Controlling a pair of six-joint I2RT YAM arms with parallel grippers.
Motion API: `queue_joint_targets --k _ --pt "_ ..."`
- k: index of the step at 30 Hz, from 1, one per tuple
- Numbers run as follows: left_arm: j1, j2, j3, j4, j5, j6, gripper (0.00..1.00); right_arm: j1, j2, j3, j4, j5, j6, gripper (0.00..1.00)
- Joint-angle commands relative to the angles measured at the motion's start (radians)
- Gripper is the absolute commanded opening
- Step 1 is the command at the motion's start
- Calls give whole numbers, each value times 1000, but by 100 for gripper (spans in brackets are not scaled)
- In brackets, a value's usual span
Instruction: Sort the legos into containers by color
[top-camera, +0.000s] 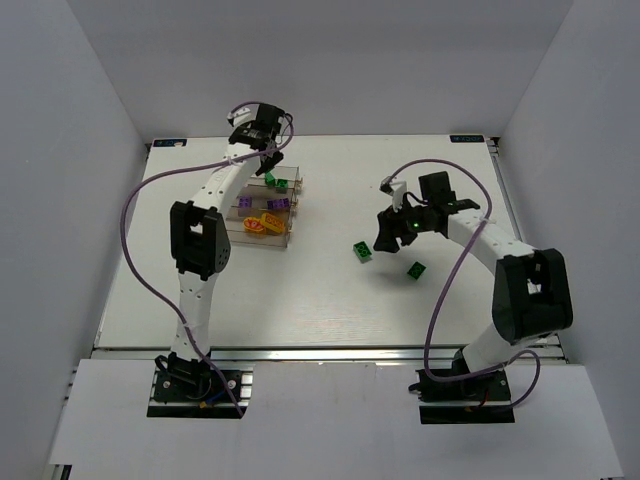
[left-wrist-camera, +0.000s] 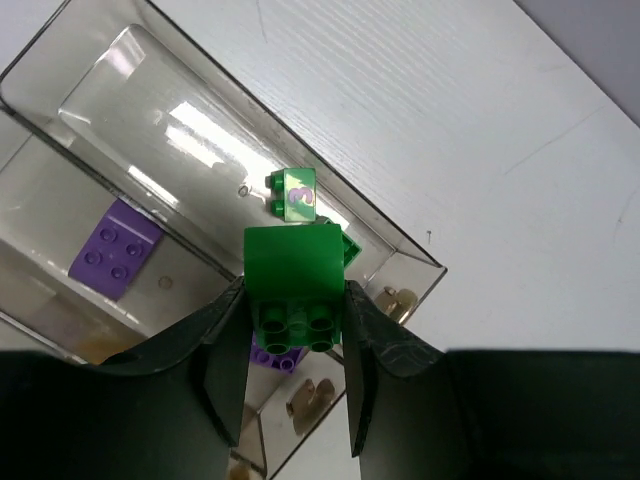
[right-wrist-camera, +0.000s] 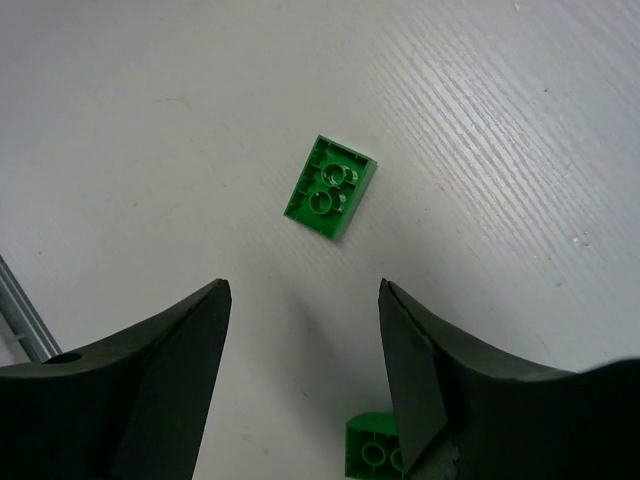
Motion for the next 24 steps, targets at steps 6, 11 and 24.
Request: queue_joint_targets --k 6,11,24 --pt "37 58 52 53 23 86 49 68 84 74 80 127 96 80" --pt "68 58 29 51 58 88 70 111 133 104 80 196 109 82" --pt "79 -298 -318 236 322 227 58 228 272 147 103 387 129 79"
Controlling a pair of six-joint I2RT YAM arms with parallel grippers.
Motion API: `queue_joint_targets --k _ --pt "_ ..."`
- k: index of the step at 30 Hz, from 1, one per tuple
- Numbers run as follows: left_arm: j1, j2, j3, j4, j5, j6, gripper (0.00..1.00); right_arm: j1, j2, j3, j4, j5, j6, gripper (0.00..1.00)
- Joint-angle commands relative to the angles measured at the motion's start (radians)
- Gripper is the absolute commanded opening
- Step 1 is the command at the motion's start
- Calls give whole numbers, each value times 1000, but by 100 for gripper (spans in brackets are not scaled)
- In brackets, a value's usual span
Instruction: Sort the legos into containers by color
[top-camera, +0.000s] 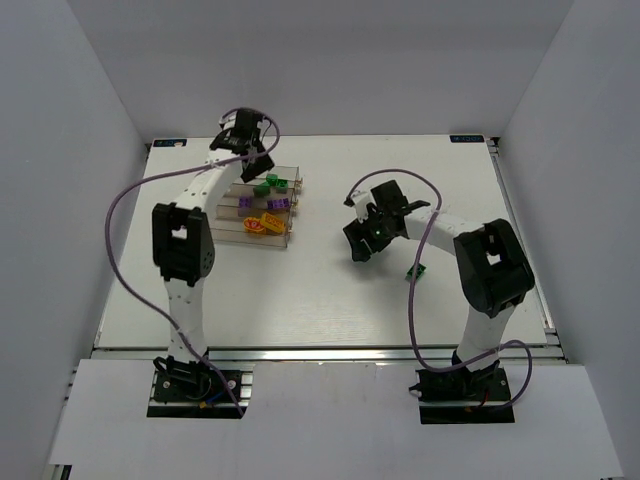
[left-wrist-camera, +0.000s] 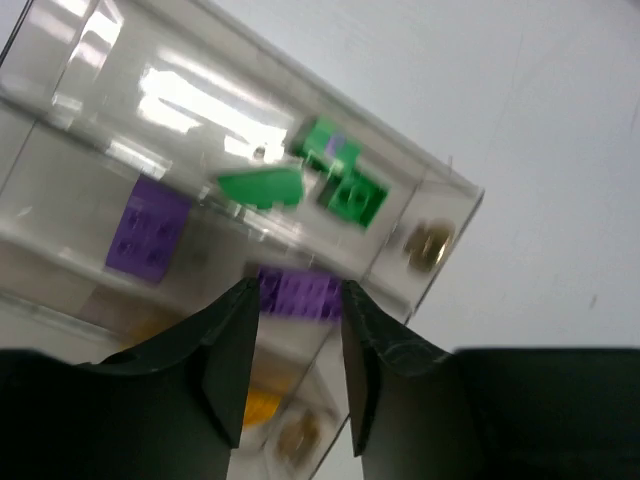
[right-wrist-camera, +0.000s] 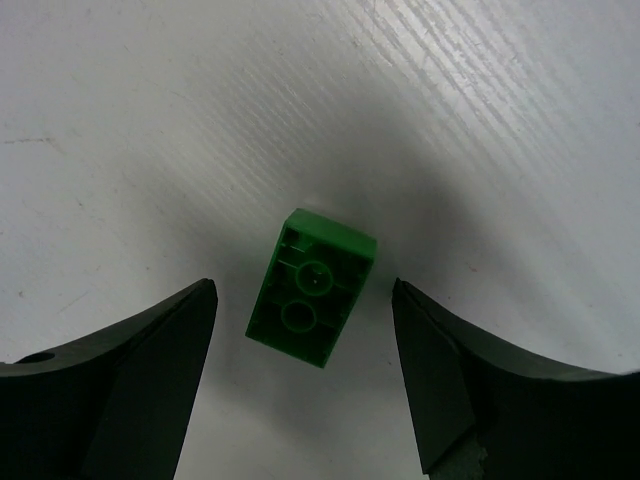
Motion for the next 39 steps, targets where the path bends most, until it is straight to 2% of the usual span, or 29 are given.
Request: queue_joint_targets --k 1,3,4,6,7,8,10,11,12,16,19,20,22,23,25,27,33,36,37,39 --pt "-5 -279 -218 135 142 74 45 24 18 49 30 73 28 76" --pt "-5 -465 -376 265 194 90 39 34 34 54 30 93 34 70" --pt "-5 -529 -537 312 214 93 37 43 39 55 32 119 37 60" --pt "-5 -718 -685 423 243 93 36 48 42 55 45 142 32 46" --pt "-5 -773 -806 446 285 91 37 52 44 55 50 157 19 29" --pt "-5 -827 -860 474 293 88 46 54 44 57 54 169 14 20" --pt "-5 -968 -990 483 325 76 54 57 48 81 61 169 0 0" --pt "-15 -1011 -1024 474 329 68 61 60 51 97 61 168 -20 0" --pt "-15 -1090 -1059 469 332 55 64 60 56 115 58 163 -34 0" --pt "-25 -1270 -1227 462 392 1 67 81 102 276 61 79 -71 0" --pt "-25 -1391 -1345 440 418 -51 70 101 175 463 90 41 -66 0" --pt "-25 -1421 -1382 413 415 -62 70 109 226 570 94 39 -60 0" --pt "-25 -1491 -1406 384 409 -76 72 135 328 694 91 47 -11 0" --pt "-25 -1519 -1416 352 399 -82 72 137 371 829 82 50 4 0" --pt "-25 -1562 -1440 327 389 -99 72 161 441 937 85 80 35 0" --pt "-25 -1605 -1449 295 392 -108 72 184 513 1006 140 134 41 0" --pt "-25 -1650 -1439 224 395 -116 73 225 591 1029 356 243 45 0" --pt "-25 -1648 -1436 221 403 -116 74 236 645 1092 377 268 35 0" --pt "-25 -1645 -1436 225 414 -116 75 235 663 1112 380 268 34 11" --pt "-25 -1627 -1437 245 431 -116 75 238 666 1109 389 268 29 26"
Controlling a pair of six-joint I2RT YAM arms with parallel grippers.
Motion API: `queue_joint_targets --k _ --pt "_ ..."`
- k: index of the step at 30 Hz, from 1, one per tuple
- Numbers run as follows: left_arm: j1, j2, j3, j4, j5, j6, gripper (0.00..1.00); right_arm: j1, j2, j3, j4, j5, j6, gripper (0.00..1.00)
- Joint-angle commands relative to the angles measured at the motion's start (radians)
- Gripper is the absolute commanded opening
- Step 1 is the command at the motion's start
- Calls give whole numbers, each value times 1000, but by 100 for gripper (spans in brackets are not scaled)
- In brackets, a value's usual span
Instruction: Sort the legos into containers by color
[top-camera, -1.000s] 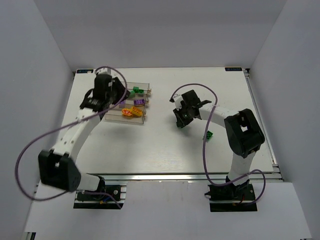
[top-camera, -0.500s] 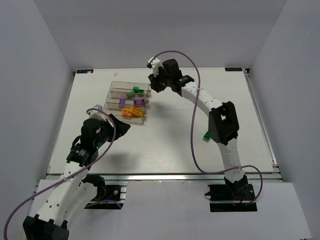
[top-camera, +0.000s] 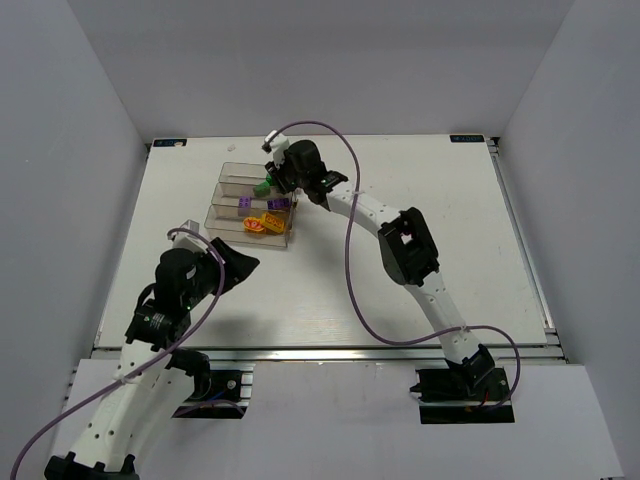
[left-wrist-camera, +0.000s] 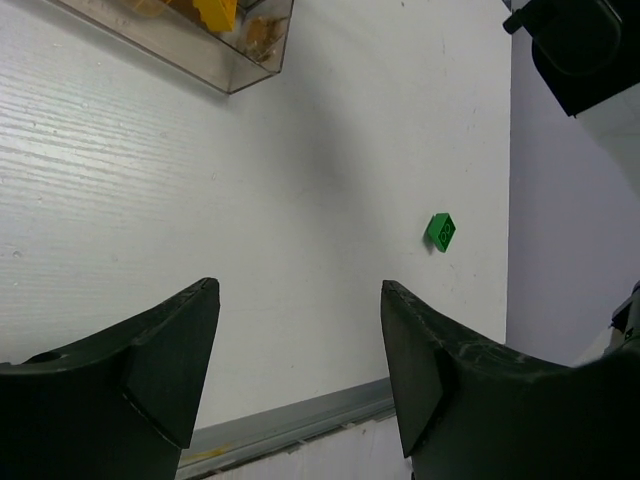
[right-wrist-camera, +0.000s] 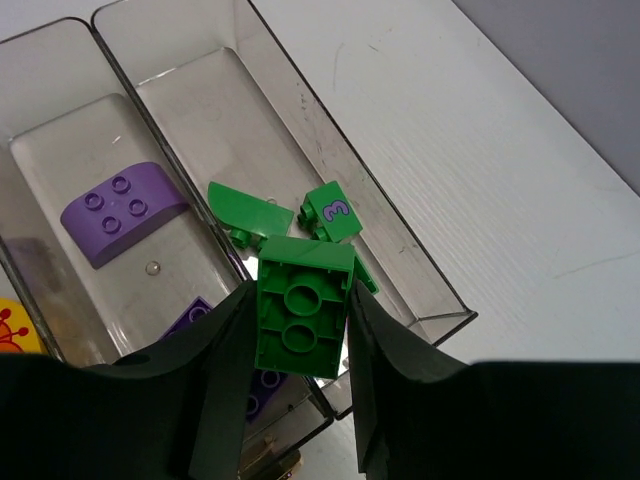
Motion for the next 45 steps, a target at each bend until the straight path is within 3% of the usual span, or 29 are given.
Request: queue_joint_targets --k 1,6,10,14,17,18,19,20,22,23,24,26,27,29,34,41,45 --pt "-3 21 5 17 56 -6 75 -8 -12 59 113 45 -2 36" --pt "-3 84 -33 157 151 -28 70 -18 -95 -80 150 18 20 59" --pt "-3 199 -50 306 262 -40 42 -46 -244 -208 138 -8 91 60" --pt "-12 343 -41 426 346 -36 31 -104 -389 -356 39 -113 96 59" --pt "-23 392 -23 471 391 -13 29 -178 -527 -482 -90 -319 3 30" --pt "-23 412 -19 477 397 -8 29 -196 -568 -533 -148 -472 -45 11" --pt "-23 420 -22 492 400 -6 29 -271 -655 -652 -167 -552 -83 3" --pt "-32 423 -27 501 402 -8 29 -294 -694 -706 -196 -626 -195 2" --pt "-32 421 -53 508 397 -14 33 -363 -765 -780 -444 -822 -418 23" --pt "-41 417 -59 539 396 -23 35 -395 -773 -785 -577 -852 -570 44" --pt "-41 408 -67 541 391 -23 41 -420 -776 -786 -847 -846 -868 61" --pt "-41 394 -88 540 377 -29 47 -475 -779 -827 -1070 -829 -1184 68" --pt "-41 386 -94 537 374 -28 51 -489 -805 -856 -1136 -803 -1414 81" --pt "-41 369 -107 523 365 -28 52 -524 -846 -959 -1155 -771 -1527 83" --pt "-41 298 -125 460 350 -32 53 -549 -918 -1087 -1024 -647 -1781 87" --pt "-41 173 -153 353 301 -42 53 -549 -912 -1188 -766 -472 -1877 87" --pt "-41 116 -182 313 287 -55 54 -555 -848 -1148 -814 -407 -1967 84"
